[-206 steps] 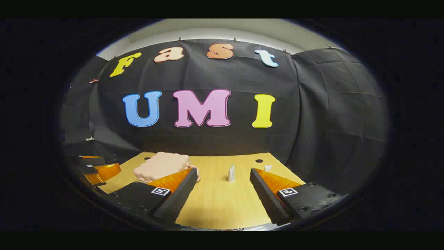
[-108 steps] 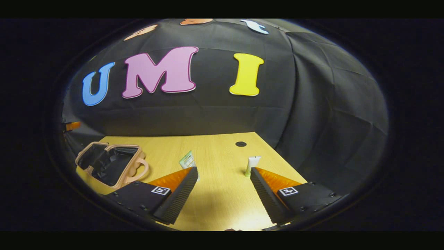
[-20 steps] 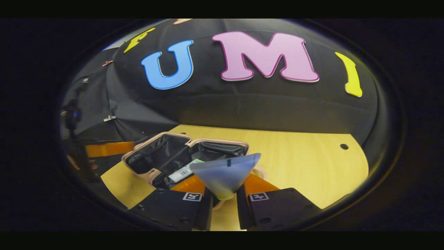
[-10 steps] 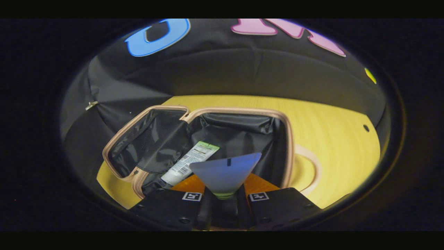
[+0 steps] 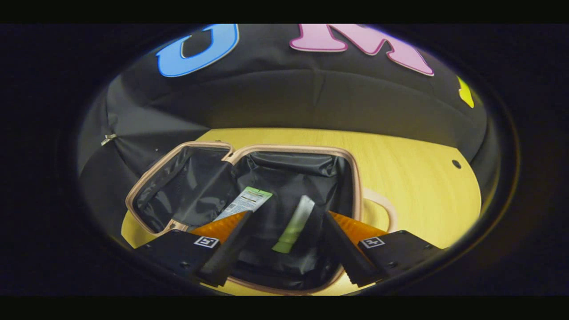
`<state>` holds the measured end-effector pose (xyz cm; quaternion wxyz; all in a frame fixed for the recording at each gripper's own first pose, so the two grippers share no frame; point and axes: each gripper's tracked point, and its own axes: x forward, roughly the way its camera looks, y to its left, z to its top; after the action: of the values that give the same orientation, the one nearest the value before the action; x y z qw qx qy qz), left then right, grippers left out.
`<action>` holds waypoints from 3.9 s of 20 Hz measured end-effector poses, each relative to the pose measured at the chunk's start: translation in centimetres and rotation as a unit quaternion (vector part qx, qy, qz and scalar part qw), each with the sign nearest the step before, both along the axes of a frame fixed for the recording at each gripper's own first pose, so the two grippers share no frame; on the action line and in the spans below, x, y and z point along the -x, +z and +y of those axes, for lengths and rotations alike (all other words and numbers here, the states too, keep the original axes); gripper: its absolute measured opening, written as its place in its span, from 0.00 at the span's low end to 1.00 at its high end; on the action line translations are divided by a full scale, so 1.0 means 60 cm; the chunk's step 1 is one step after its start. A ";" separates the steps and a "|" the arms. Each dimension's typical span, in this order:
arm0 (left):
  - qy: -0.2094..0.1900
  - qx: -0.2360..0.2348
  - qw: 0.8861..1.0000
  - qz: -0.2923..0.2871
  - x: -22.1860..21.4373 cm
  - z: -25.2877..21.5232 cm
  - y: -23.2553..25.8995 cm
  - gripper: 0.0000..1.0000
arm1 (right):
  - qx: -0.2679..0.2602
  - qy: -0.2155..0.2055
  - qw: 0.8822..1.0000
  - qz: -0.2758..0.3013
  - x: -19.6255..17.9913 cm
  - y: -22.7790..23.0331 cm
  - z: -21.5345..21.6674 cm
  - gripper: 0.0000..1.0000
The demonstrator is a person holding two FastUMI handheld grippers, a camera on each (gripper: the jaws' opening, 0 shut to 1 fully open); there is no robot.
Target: First open the suitcase, pack the skin care products into it, and then close the suitcase.
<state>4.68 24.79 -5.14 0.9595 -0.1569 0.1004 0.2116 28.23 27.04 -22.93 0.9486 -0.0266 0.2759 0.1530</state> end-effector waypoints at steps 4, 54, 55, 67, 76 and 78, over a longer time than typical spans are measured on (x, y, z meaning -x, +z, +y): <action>0.034 -0.040 0.998 -0.017 -0.062 0.104 0.011 0.96 | -0.037 0.013 0.998 -0.039 0.040 0.054 -0.014 0.98; -0.298 0.016 0.950 0.095 -0.463 -0.620 0.015 0.07 | -0.029 -0.061 0.990 -0.127 0.126 0.246 -0.520 0.97; -0.297 0.001 0.949 0.102 -0.464 -0.624 0.005 0.08 | -0.024 -0.061 0.990 -0.129 0.127 0.245 -0.527 1.00; -0.192 -0.153 0.964 -0.098 -0.165 -0.517 0.338 0.96 | -0.044 -0.092 0.976 -0.193 0.251 0.363 -0.477 0.97; -0.168 -0.133 0.968 -0.133 0.060 -0.423 0.328 0.96 | -0.058 -0.101 0.966 -0.229 0.424 0.413 -0.402 0.96; -0.168 -0.127 0.967 -0.143 0.086 -0.418 0.322 0.96 | -0.056 -0.100 0.966 -0.232 0.452 0.409 -0.390 0.97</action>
<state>-0.49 -0.31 14.19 0.9977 -0.0430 -0.0405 0.0338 1.12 3.62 1.59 0.9970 0.0201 0.0408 0.0618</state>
